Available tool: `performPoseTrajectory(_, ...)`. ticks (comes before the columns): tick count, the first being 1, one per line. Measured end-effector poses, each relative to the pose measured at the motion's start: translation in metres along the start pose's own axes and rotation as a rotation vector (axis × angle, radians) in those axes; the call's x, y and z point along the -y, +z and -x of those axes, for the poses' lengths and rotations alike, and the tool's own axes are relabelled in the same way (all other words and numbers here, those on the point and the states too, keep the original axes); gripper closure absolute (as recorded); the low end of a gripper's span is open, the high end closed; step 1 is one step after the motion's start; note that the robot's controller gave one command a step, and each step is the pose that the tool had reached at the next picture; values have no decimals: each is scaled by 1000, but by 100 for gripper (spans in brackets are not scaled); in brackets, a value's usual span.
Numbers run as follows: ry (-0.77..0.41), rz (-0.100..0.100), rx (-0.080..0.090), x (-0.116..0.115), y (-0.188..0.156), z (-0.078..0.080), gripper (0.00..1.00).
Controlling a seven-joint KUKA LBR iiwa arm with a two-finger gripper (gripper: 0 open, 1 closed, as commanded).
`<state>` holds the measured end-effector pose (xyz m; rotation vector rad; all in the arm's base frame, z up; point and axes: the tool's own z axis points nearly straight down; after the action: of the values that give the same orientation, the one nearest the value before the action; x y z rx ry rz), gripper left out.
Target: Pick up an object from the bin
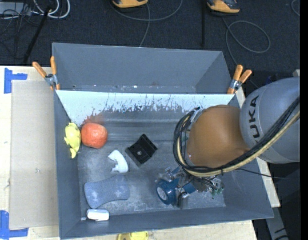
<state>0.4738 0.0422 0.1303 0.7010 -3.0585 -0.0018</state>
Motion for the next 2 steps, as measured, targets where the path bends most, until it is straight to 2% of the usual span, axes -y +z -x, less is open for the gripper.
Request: performPoseTrajectory(2,2,-1,3,0,-25,1,100)
